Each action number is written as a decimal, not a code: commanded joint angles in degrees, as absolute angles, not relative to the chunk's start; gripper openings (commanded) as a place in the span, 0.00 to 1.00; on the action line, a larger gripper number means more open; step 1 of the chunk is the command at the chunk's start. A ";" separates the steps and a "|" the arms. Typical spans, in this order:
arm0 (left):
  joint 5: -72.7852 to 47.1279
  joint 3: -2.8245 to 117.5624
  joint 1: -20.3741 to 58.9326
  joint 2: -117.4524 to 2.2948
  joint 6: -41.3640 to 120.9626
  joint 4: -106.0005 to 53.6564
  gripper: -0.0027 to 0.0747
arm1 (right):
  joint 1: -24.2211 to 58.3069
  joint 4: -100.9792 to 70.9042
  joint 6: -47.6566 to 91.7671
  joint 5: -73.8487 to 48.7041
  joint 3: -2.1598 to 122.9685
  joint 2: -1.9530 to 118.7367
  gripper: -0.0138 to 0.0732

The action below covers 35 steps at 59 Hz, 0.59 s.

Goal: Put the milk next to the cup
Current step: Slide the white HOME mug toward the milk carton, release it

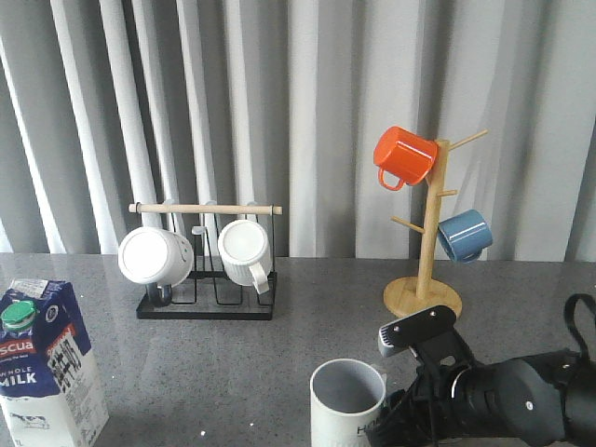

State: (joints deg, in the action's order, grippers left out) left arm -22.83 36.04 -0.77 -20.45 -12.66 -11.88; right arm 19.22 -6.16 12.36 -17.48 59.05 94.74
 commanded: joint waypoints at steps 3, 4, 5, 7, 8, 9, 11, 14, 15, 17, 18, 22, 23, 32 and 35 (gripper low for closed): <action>-19.48 37.81 -0.50 -21.46 -12.68 -12.34 0.57 | 19.05 -6.12 12.36 -16.41 60.75 87.43 0.63; -19.48 37.81 -0.50 -21.46 -12.68 -12.34 0.57 | 19.05 -6.12 12.36 -16.69 60.75 86.76 0.63; -19.48 37.81 -0.50 -21.46 -12.68 -12.34 0.57 | 19.05 -6.12 12.36 -17.16 60.75 85.67 0.63; -19.54 37.81 -0.50 -21.46 -12.68 -12.34 0.57 | 19.05 -6.12 12.36 -18.06 60.75 84.18 0.63; -19.61 37.81 -0.50 -21.46 -12.68 -12.34 0.57 | 19.05 -6.12 12.36 -18.90 60.75 83.02 0.63; -19.61 37.81 -0.50 -21.46 -12.68 -12.34 0.57 | 19.05 -6.12 12.34 -19.51 60.75 82.20 0.63; -19.87 37.81 -0.50 -21.46 -12.68 -12.34 0.57 | 19.05 -6.12 12.12 -21.17 60.75 80.05 0.63; -20.30 37.81 -0.50 -21.46 -12.68 -12.34 0.57 | 19.05 -6.12 12.03 -24.07 60.75 77.02 0.63; -20.42 37.81 -0.50 -21.46 -12.68 -12.34 0.57 | 19.05 -6.12 12.03 -25.02 60.75 76.09 0.63; -20.70 37.81 -0.50 -21.46 -12.68 -12.34 0.57 | 19.05 -6.12 11.74 -27.46 60.75 73.78 0.63; -20.79 37.81 -0.50 -21.46 -12.68 -12.34 0.57 | 19.05 -6.12 11.73 -29.02 60.75 72.42 0.63; -21.19 37.81 -0.50 -21.46 -12.68 -12.34 0.57 | 19.05 -5.99 11.81 -34.20 60.70 67.68 0.62; -21.19 37.81 -0.50 -21.46 -12.68 -12.34 0.57 | 19.05 -5.94 11.81 -35.17 60.70 66.72 0.62; -21.19 37.81 -0.50 -21.46 -12.68 -12.34 0.57 | 19.20 -5.92 12.69 -44.33 60.53 55.72 0.51; -21.19 37.81 -0.50 -21.46 -12.68 -12.34 0.57 | 19.20 -5.92 12.69 -46.44 60.53 52.41 0.43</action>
State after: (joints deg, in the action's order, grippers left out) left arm -25.07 36.04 -0.77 -20.45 -12.66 -11.88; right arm 19.22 -6.05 12.01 -44.77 58.98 58.61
